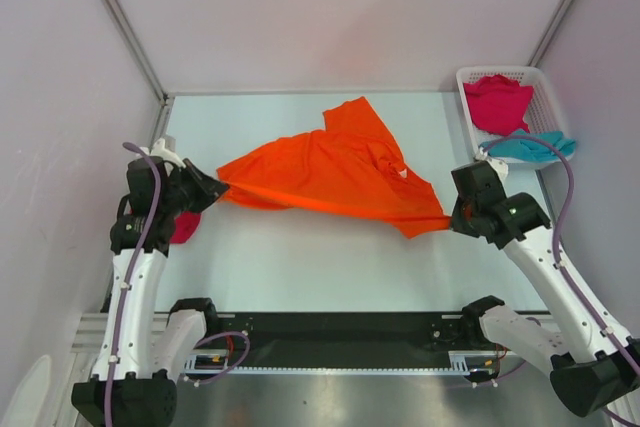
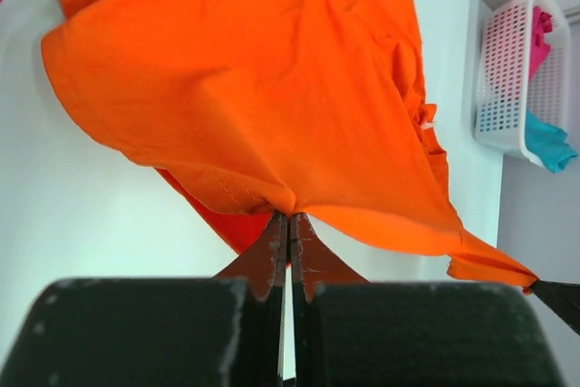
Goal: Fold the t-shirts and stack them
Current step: Flatten out the tshirt
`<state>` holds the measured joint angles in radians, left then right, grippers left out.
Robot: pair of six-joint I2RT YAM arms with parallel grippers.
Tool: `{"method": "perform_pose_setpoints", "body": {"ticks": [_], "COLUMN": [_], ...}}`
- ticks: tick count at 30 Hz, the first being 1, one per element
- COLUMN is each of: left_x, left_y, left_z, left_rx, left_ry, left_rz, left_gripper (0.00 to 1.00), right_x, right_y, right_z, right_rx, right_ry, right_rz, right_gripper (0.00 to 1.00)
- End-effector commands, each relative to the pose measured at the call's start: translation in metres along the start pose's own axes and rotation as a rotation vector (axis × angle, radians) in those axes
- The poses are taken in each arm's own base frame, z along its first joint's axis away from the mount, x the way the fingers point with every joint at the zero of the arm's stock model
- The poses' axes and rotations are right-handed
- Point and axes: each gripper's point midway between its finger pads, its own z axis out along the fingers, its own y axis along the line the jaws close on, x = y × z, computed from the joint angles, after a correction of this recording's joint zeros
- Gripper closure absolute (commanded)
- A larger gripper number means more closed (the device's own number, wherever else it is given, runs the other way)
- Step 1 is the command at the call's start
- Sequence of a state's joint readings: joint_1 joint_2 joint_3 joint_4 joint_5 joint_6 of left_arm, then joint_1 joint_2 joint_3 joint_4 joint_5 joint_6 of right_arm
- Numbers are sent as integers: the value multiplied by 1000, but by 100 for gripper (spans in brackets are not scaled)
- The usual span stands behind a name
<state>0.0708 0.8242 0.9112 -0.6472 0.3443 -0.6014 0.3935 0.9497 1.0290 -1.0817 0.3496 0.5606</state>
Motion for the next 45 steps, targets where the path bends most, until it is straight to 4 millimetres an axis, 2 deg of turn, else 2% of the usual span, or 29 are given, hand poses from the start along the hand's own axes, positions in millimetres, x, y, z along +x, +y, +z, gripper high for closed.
{"method": "perform_pose_setpoints", "body": {"ticks": [1, 5, 6, 7, 13, 17, 21, 22, 25, 31, 34, 36, 37, 38, 40, 41, 42, 43, 44, 45], "left_x": [9, 9, 9, 7, 0, -4, -5, -2, 1, -2, -5, -5, -5, -6, -3, -1, 2, 4, 6, 9], "left_y": [8, 7, 8, 6, 2, 2, -1, 0, 1, 0, -3, -3, -4, -4, -3, -2, 0, 1, -1, -2], "left_z": [0, -4, -5, -7, -19, -26, -26, -24, -19, -15, -11, -6, -5, -4, 0, 1, 2, 3, 2, 1], "left_rx": [-17, -24, -30, -31, -41, -55, -41, -43, -35, -30, -15, -9, -2, 0, 4, 7, 5, 5, 20, 29], "left_ry": [21, 21, 24, 20, -13, -29, -27, -16, 2, -7, -7, 2, 3, 3, 20, 27, 36, 43, 50, 57], "left_rz": [-19, -17, -19, -18, -14, -3, -16, -23, -42, -45, -49, -57, -56, -54, -51, -48, -45, -47, -45, -41], "left_gripper": [98, 91, 84, 82, 80, 80, 80, 80, 80, 79, 79, 79, 79, 79, 79, 79, 79, 79, 79, 79], "right_x": [5, 0, 0, 1, -4, -2, 10, 11, 12, -1, -19, -36, -47, -59, -74, -102, -102, -106, -128, -121], "right_y": [-4, -3, -2, -3, -4, -10, -16, -16, -17, -8, 16, 44, 59, 78, 103, 118, 129, 143, 155, 165], "right_z": [-7, -12, -13, -13, -24, -32, -34, -36, -39, -38, -25, -6, -4, 15, 31, 36, 63, 75, 79, 112], "right_rx": [16, 18, 15, 19, 18, 24, 37, 32, 29, 2, -45, -88, -130, -143, -188, -223, -211, -247, -278, -261], "right_ry": [12, 11, 13, 20, 14, 20, 52, 53, 55, 17, 1, -7, -12, -5, 0, -50, -9, 17, -9, 56], "right_rz": [41, 46, 49, 45, 48, 53, 47, 48, 52, 49, 40, 13, 13, -15, -30, -22, -39, -37, -20, -42], "right_gripper": [100, 100, 97, 93, 97, 95, 81, 69, 45, 42, 40, 40, 40, 40, 41, 41, 41, 41, 41, 41]}}
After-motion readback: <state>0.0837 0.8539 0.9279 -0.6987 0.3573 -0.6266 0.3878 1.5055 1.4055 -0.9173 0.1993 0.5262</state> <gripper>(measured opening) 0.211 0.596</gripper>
